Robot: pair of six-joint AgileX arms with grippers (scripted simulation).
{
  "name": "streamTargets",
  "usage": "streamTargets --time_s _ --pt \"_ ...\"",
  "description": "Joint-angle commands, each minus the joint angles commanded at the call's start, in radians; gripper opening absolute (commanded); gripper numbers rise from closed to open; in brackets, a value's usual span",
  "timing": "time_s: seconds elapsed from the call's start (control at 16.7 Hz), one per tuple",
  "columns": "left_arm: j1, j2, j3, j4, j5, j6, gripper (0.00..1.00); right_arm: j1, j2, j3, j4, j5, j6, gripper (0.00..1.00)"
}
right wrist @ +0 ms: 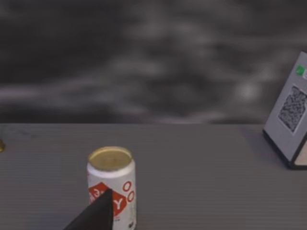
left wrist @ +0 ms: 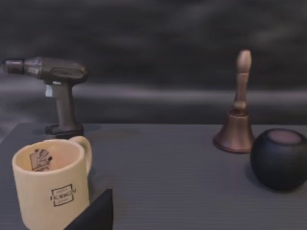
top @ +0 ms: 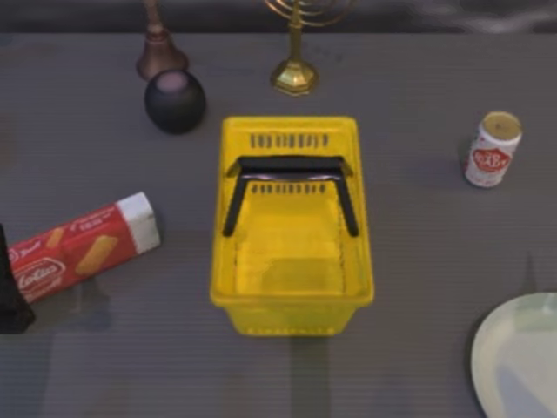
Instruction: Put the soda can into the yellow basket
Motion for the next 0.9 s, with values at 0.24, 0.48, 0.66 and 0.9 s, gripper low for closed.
streamTargets --time_s 0.24,0.48,0.66,0.9 --pt "0.000 0.000 0.000 0.000 0.000 0.000 1.00 0.001 0.028 0.021 -0.020 0.000 -0.005 1.00" --pt "0.000 0.000 0.000 0.000 0.000 0.000 1.00 0.005 0.200 0.155 -0.146 0.005 -0.034 1.00" --pt "0.000 0.000 0.000 0.000 0.000 0.000 1.00 0.006 0.407 0.327 -0.296 0.014 -0.071 1.00" --pt "0.000 0.000 0.000 0.000 0.000 0.000 1.00 0.012 0.755 0.631 -0.537 0.026 -0.143 1.00"
